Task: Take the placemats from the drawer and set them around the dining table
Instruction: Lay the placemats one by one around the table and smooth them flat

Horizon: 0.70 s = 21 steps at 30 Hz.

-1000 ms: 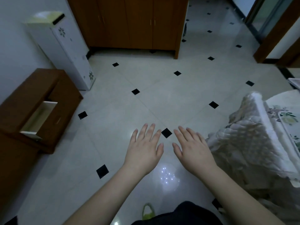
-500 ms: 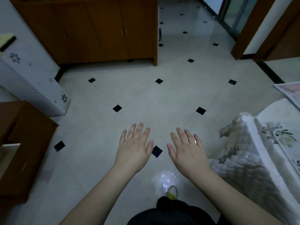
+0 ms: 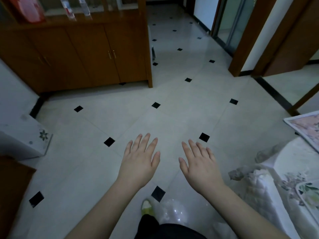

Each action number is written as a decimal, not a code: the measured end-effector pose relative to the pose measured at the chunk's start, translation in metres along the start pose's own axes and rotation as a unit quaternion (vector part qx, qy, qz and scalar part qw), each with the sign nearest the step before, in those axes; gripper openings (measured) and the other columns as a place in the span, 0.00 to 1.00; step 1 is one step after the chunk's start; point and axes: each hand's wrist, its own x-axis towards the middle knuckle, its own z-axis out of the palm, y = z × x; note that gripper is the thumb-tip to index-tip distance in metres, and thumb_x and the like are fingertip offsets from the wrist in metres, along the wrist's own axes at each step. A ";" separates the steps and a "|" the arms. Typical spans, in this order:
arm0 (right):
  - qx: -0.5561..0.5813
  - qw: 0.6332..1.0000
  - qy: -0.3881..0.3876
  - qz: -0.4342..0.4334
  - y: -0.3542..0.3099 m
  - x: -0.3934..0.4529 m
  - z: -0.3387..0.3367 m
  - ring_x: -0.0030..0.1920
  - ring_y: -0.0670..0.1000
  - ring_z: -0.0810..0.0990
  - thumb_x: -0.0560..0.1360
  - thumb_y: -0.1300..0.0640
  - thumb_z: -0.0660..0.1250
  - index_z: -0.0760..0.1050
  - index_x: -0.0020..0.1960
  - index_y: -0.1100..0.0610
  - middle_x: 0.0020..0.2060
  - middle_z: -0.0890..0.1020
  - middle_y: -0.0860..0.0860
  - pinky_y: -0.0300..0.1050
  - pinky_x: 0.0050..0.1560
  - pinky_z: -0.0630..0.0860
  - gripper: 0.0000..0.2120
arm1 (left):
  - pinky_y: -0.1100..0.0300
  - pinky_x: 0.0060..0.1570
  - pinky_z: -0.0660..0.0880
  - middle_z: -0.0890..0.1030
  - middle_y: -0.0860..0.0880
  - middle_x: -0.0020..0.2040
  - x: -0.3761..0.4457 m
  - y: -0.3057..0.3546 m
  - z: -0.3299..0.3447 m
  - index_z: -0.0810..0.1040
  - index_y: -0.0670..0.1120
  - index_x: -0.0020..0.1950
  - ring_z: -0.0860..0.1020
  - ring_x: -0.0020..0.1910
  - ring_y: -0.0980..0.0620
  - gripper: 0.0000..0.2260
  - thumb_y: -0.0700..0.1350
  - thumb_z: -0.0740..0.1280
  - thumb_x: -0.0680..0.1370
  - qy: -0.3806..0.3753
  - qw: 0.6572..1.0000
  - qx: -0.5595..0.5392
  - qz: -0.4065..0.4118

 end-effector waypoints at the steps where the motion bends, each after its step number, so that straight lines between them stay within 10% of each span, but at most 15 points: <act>1: -0.003 1.000 -0.003 0.005 0.000 0.013 0.001 0.63 0.59 0.78 0.77 0.43 0.51 0.74 0.69 0.55 0.65 0.78 0.55 0.58 0.65 0.71 0.28 | 0.47 0.74 0.53 0.64 0.49 0.77 0.017 -0.002 0.000 0.66 0.53 0.76 0.60 0.77 0.47 0.30 0.60 0.41 0.79 0.003 1.000 0.004 0.010; 21: -0.009 0.980 -0.034 0.197 0.036 0.224 -0.005 0.72 0.56 0.70 0.78 0.41 0.43 0.70 0.72 0.54 0.72 0.71 0.53 0.57 0.71 0.64 0.32 | 0.51 0.76 0.43 0.52 0.52 0.81 0.302 0.012 -0.016 0.52 0.56 0.80 0.47 0.79 0.51 0.35 0.61 0.31 0.74 -0.039 0.974 -0.013 0.224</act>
